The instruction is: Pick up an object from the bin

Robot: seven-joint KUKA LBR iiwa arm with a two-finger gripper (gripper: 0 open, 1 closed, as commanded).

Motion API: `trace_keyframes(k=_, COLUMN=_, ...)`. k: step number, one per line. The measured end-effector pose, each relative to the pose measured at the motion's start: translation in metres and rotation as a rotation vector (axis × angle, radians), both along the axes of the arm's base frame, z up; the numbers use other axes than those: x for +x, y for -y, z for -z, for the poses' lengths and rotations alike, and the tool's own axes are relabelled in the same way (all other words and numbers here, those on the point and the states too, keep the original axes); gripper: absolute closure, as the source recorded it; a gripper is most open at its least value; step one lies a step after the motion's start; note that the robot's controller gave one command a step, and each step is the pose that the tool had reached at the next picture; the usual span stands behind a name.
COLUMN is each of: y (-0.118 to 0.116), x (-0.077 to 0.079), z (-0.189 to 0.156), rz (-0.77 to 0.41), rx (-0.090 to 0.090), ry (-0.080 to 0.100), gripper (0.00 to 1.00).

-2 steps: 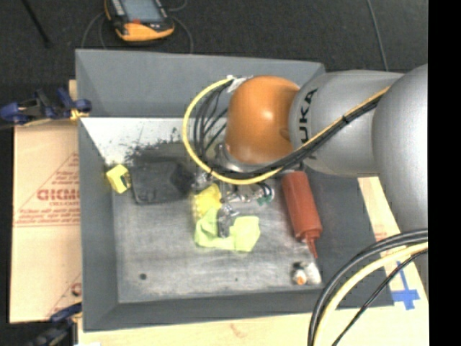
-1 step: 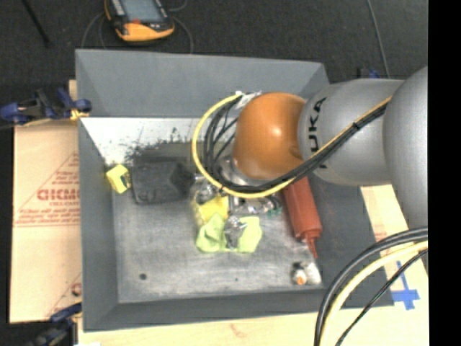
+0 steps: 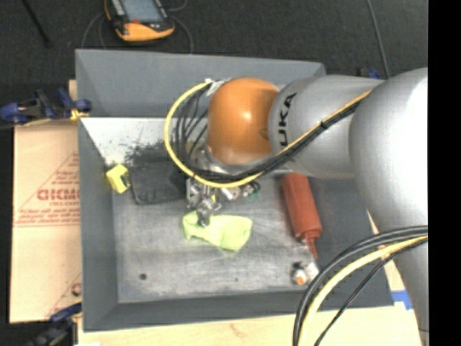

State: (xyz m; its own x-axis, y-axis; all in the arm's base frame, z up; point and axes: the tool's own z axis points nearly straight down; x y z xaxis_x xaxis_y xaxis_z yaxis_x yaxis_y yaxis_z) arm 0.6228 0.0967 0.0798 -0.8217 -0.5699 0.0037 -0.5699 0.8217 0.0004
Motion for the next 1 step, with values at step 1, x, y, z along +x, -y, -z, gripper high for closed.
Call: trace_keyframes(k=1, y=-0.0052, x=0.0049, z=0.0019, rz=-0.12, rx=0.0, ry=-0.007, gripper=1.0)
